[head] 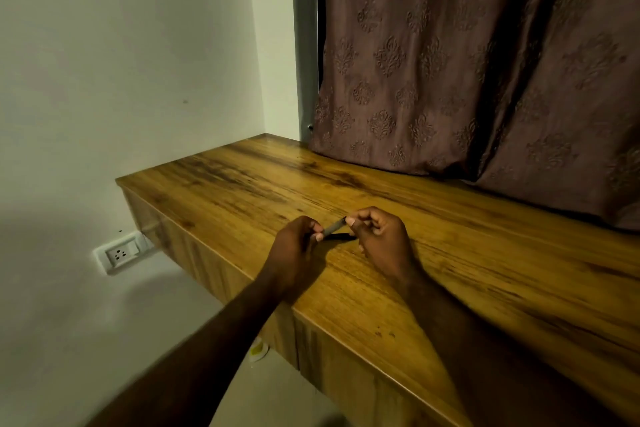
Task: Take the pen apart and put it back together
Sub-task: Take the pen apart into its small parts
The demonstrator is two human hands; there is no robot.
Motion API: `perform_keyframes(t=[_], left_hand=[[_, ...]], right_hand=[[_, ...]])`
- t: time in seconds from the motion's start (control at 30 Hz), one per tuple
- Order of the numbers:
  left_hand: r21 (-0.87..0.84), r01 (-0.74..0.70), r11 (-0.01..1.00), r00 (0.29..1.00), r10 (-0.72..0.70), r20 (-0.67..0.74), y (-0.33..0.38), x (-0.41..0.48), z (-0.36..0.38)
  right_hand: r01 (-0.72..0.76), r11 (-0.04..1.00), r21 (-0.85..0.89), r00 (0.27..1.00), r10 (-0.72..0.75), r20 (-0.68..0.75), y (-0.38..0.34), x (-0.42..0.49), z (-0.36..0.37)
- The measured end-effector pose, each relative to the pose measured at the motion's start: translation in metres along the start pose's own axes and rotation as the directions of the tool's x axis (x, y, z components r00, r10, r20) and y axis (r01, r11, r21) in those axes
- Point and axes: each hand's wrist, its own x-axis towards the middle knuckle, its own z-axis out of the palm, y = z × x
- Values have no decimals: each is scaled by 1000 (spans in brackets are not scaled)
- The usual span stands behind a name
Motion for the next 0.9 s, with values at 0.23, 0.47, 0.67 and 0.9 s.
perform_keyframes(t=[0.23,0.47,0.67,0.9], left_hand=[[148,-37,988,992,19,123,-4,-6,0],[344,-302,889,946,236,221,-9,-2,1],[359,-277,891,956,216,201,-8,-2,1],[361,-237,902,969,192,156,-12,-1,-2]], right_hand=[[-82,997,3,993,82,83,5,-14,-10],[-119,993,19,987,116,114,6,-14,-12],[-145,989,-13,979,145,146,5,-12,-12],[-179,979,102,984,176,34,2,-11,-20]])
